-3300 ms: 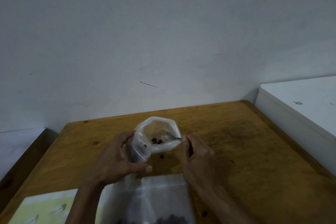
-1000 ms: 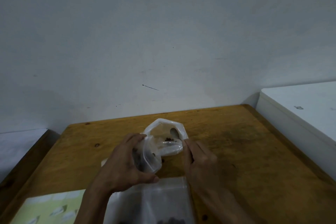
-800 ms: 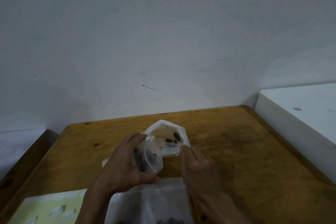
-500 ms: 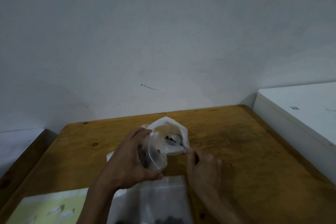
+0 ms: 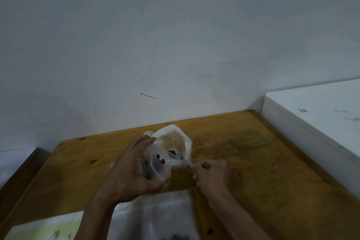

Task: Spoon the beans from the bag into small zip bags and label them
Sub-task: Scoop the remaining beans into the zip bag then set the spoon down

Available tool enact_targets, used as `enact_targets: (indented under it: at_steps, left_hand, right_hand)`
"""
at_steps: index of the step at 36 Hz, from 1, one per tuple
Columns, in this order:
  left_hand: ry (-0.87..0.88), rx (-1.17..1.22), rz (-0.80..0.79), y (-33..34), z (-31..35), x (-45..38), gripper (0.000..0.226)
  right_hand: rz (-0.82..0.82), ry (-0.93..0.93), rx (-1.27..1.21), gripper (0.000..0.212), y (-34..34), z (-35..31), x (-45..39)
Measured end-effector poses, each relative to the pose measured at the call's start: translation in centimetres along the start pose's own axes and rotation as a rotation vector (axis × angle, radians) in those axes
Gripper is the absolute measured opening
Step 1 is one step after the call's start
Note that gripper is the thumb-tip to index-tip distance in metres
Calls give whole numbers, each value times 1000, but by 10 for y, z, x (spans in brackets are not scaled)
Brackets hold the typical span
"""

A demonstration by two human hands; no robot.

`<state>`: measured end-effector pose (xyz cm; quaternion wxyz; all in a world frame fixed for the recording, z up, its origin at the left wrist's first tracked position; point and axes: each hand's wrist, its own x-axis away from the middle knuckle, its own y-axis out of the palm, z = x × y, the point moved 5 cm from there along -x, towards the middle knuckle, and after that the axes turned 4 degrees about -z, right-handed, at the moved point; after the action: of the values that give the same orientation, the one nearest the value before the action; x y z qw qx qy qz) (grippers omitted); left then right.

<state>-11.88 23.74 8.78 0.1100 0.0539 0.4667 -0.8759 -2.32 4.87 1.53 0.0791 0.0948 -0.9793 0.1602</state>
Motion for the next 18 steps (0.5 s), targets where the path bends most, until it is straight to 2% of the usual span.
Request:
enact_targets:
  at_steps: [5, 8, 11, 14, 18]
  left_hand:
    - [-45, 7, -2, -2, -12, 3, 117]
    - [-82, 15, -8, -4, -23, 7, 122]
    - [-95, 20, -7, -6, -28, 10, 127]
    - [-99, 31, -5, -7, -27, 11, 131]
    - [-104, 14, 5, -8, -27, 10, 124]
  right_hand:
    - [-47, 98, -122, 21, 1, 1, -1]
    - [-98, 172, -287, 14, 4, 3, -2]
    - [-82, 161, -411, 16, 7, 1, -2]
    - [-17, 65, -391, 24, 9, -2, -3]
    - [167, -276, -14, 33, 2, -11, -7]
